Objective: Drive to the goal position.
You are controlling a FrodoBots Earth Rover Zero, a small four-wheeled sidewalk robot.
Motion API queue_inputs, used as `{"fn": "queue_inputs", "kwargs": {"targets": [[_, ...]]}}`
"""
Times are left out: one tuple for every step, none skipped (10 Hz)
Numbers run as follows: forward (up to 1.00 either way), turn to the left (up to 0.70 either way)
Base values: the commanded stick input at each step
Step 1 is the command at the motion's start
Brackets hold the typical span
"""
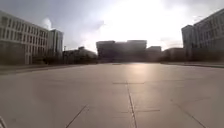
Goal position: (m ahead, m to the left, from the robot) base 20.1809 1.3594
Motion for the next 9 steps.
{"fn": "queue_inputs", "kwargs": {"targets": [[1.0, 0.03], [1.0, 0.03], [1.0, 0.03], [1.0, 0.03], [1.0, 0.03], [1.0, 0.03], [1.0, 0.03], [1.0, 0.03], [1.0, 0.03]]}}
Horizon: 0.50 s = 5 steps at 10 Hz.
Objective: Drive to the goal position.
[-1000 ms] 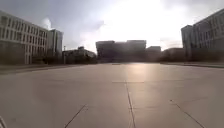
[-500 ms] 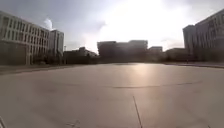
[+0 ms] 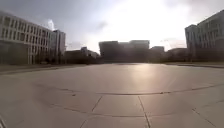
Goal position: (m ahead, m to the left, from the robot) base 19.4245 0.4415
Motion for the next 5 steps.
{"fn": "queue_inputs", "kwargs": {"targets": [[1.0, 0.03], [1.0, 0.03], [1.0, 0.03], [1.0, 0.03], [1.0, 0.03]]}}
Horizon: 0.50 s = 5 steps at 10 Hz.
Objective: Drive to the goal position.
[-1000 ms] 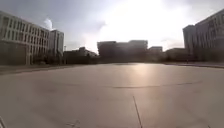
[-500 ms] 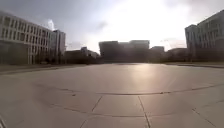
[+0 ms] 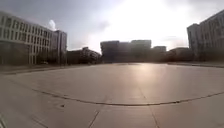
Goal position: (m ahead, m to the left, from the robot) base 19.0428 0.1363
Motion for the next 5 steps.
{"fn": "queue_inputs", "kwargs": {"targets": [[1.0, 0.03], [1.0, 0.03], [1.0, 0.03], [1.0, 0.03], [1.0, 0.03]]}}
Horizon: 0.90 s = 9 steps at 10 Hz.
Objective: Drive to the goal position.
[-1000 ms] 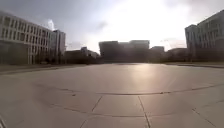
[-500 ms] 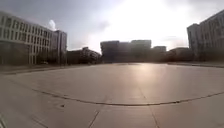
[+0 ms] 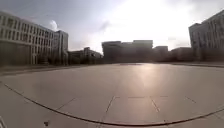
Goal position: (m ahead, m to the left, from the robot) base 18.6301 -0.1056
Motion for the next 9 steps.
{"fn": "queue_inputs", "kwargs": {"targets": [[1.0, 0.03], [1.0, 0.03], [1.0, 0.03], [1.0, 0.03], [1.0, 0.03], [1.0, 0.03], [1.0, -0.15], [1.0, -0.37], [1.0, -0.3]]}}
